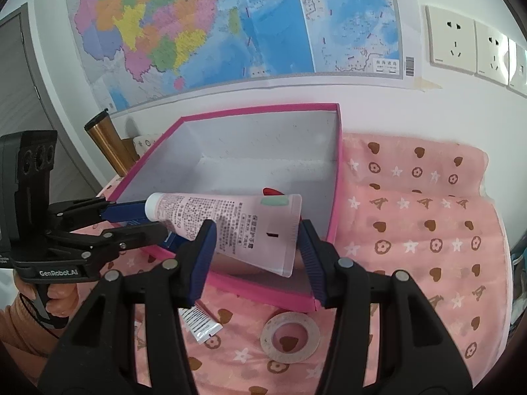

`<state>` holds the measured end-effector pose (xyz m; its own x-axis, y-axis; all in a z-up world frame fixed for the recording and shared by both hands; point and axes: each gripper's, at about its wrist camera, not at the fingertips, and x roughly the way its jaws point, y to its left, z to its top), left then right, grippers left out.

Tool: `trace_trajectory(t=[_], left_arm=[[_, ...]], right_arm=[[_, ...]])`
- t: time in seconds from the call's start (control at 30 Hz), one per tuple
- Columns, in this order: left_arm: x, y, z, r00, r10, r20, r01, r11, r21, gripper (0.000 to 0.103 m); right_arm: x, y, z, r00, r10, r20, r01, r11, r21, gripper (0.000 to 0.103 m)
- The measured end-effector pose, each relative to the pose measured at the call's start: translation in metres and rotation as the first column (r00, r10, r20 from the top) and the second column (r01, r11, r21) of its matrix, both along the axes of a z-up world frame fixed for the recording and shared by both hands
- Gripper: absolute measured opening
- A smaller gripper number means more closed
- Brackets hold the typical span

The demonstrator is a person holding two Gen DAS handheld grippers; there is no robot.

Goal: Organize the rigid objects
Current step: 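Carry the pink-and-white tube over and into the magenta box, then open the right gripper to release the tube inside the box, then withdraw the open right gripper from the magenta box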

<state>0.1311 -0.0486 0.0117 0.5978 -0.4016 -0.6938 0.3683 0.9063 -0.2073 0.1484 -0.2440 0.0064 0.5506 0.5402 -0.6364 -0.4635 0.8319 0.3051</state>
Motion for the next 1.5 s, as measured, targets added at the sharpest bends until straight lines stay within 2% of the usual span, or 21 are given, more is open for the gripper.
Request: trace_trajectory(t=[0.1, 0.27, 0.4, 0.77, 1.13, 1.5], left_arm=[[0.008, 0.001, -0.006, 0.999, 0.004, -0.037, -0.005, 1.0, -0.02, 0.049], [0.015, -0.001, -0.013, 0.998, 0.002, -0.06, -0.002, 1.0, -0.011, 0.049], [0.016, 0.0, -0.017, 0.998, 0.012, -0.064, -0.013, 1.0, -0.012, 0.049], [-0.012, 0.012, -0.008, 1.0, 0.021, 0.019, -0.021, 1.0, -0.018, 0.051], [-0.068, 0.013, 0.001, 0.992, -0.019, 0.122, 0.021, 1.0, -0.018, 0.052], [-0.087, -0.001, -0.023, 0.998, -0.035, 0.045, 0.035, 0.999, -0.011, 0.052]], right_arm=[[0.004, 0.003, -0.001, 1.0, -0.001, -0.006, 0.001, 1.0, -0.008, 0.054], [0.008, 0.003, -0.007, 0.999, -0.025, -0.021, 0.024, 0.999, -0.025, 0.054], [0.007, -0.001, -0.006, 0.999, -0.049, -0.022, 0.049, 0.999, -0.01, 0.062], [-0.013, -0.016, -0.003, 0.998, -0.059, -0.014, 0.059, 0.998, 0.029, 0.063], [-0.054, -0.031, -0.01, 1.0, -0.017, -0.019, 0.019, 0.997, 0.078, 0.063], [-0.075, -0.037, -0.046, 0.993, -0.015, -0.121, 0.025, 0.996, 0.08, 0.063]])
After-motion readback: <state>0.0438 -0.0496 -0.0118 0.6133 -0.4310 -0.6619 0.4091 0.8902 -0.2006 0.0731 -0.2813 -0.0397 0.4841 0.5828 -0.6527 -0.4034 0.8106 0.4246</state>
